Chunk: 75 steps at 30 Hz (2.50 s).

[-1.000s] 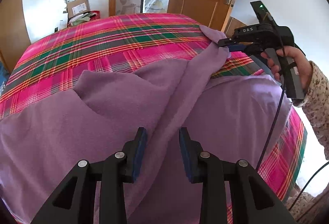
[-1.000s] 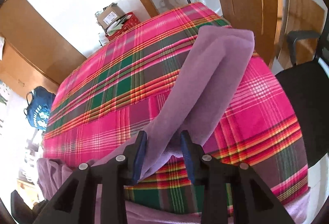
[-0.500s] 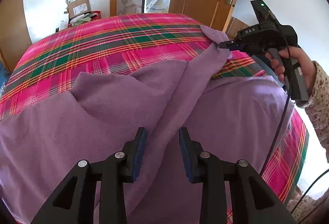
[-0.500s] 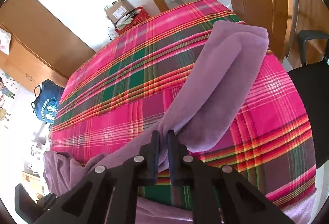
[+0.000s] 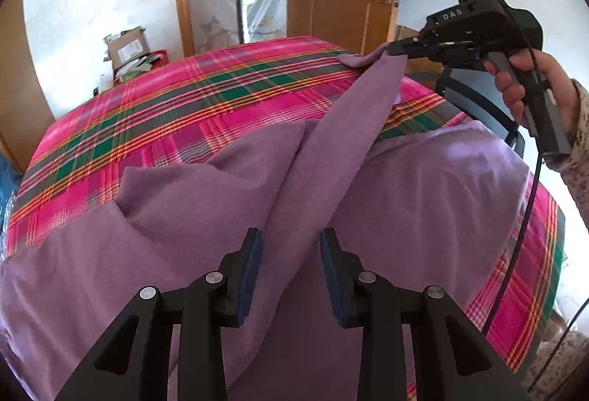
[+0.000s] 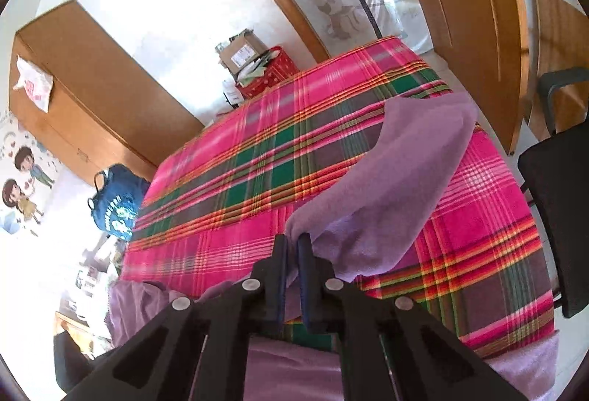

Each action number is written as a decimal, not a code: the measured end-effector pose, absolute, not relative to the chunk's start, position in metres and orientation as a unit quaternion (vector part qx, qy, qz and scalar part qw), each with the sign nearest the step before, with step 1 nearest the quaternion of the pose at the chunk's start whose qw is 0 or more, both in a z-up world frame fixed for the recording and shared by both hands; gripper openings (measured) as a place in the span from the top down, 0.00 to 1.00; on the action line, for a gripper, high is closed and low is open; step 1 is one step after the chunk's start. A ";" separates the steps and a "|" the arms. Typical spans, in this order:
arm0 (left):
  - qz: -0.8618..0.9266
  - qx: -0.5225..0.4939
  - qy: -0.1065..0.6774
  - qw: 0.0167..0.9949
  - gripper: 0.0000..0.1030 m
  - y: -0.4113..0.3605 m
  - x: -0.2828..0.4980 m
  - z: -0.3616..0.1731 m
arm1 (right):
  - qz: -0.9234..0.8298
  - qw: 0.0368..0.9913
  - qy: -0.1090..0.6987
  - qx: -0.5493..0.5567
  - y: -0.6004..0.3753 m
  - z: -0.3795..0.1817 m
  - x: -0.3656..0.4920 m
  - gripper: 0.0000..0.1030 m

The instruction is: Fold clothes

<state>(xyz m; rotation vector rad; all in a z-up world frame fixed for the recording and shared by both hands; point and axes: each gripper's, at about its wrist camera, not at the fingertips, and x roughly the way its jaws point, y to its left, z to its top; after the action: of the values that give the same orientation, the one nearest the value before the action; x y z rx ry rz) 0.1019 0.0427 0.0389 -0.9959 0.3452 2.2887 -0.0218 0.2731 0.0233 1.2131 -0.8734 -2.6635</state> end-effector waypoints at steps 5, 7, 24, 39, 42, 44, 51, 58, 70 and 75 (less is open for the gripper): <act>0.863 -0.365 0.159 0.310 0.67 0.053 0.109 0.038 | -0.872 0.041 -0.295 0.388 0.279 0.024 -0.015 0.94; 0.863 -0.364 0.168 0.307 0.67 0.057 0.110 0.036 | -0.875 0.041 -0.295 0.382 0.279 0.027 -0.012 0.94; 0.875 -0.345 0.144 0.308 0.88 0.060 0.116 0.055 | -0.897 0.039 -0.282 0.338 0.285 0.052 0.021 0.94; 0.896 -0.286 0.147 0.307 0.89 0.057 0.152 0.106 | -0.929 0.043 -0.257 0.261 0.285 0.094 0.071 0.94; 0.900 -0.273 0.152 0.303 0.89 0.055 0.160 0.112 | -0.936 0.044 -0.245 0.247 0.281 0.104 0.084 0.94; 0.901 -0.272 0.154 0.301 0.89 0.054 0.163 0.113 | -0.939 0.044 -0.239 0.242 0.279 0.109 0.092 0.94; 0.908 -0.261 0.152 0.291 0.89 0.048 0.165 0.119 | -0.947 0.037 -0.213 0.236 0.271 0.119 0.102 0.94; 0.903 -0.266 0.159 0.298 0.89 0.050 0.176 0.110 | -0.946 0.028 -0.204 0.252 0.274 0.111 0.111 0.94; 0.875 -0.324 0.160 0.321 0.89 0.052 0.194 0.062 | -0.931 0.006 -0.215 0.294 0.273 0.056 0.155 0.94; 0.866 -0.345 0.158 0.326 0.89 0.050 0.200 0.044 | -0.924 -0.005 -0.225 0.308 0.275 0.036 0.168 0.94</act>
<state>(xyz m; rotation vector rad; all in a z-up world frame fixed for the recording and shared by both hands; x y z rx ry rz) 0.1999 0.0503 0.0445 -0.9050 0.4128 2.2680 0.1680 0.2750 0.0359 0.9696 -0.7103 -2.9133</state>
